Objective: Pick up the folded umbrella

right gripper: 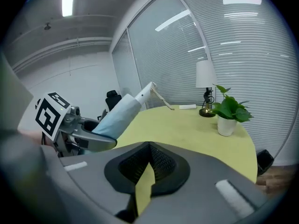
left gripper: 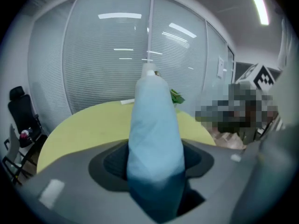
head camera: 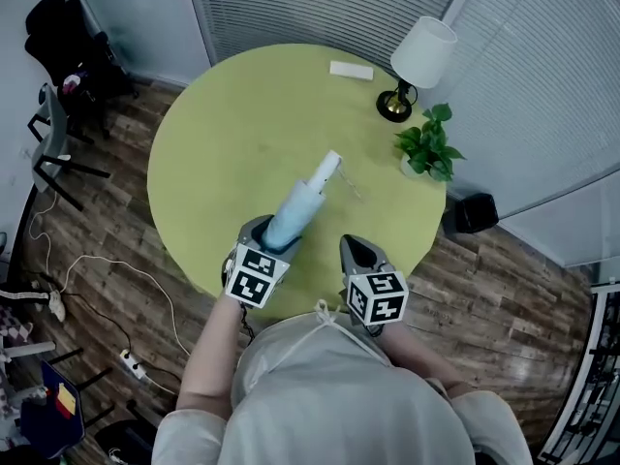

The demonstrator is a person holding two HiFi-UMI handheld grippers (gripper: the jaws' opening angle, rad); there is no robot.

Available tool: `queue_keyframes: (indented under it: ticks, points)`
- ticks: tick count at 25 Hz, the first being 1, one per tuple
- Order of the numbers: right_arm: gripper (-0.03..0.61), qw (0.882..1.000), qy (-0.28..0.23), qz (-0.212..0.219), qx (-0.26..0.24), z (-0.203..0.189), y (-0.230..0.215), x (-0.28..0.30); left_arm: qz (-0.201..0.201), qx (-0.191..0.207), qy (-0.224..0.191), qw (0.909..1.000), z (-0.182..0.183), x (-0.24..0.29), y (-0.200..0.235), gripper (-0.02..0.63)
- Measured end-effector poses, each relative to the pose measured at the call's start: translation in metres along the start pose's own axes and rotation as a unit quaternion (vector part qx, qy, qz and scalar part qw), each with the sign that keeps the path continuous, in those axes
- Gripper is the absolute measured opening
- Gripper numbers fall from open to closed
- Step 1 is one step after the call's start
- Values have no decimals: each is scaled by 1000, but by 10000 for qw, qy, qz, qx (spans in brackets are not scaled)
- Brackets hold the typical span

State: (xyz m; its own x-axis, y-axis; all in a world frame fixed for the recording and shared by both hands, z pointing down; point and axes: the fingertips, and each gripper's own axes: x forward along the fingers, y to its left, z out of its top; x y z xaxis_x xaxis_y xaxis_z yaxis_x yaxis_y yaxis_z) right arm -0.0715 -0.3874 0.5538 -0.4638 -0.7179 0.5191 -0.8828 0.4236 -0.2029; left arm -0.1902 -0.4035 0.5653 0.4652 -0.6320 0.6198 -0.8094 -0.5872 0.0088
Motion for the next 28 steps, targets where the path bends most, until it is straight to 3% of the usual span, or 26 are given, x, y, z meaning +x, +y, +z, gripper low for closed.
queue_keyframes:
  ticks: [6,9,14,17,19,28]
  points:
    - [0,9989,-196,340,-273,25,19,4,548,-749,-1046,9902,32,-44,22,295]
    - [0,9977,-330,428,-401,41,25,6,883,-1031,-1594,9778,50,-70,35,295]
    - [-1,9941,-729,493,-639,71,34,-1,1514,-1292,-2411,9499,73,-113,52,296]
    - [-2,9875,-1183,485,-922,92,38,-6,1861,-1479,-2616,9354,76,-122,59,296]
    - [-2,9830,-1359,516,-1124,100,41,-7,2001,-1497,-2673,9307,76,-123,61,296]
    - [-2,9803,-1251,803,-1298,106,66,-2,2023,-1506,-2678,9299,75,-131,67,296]
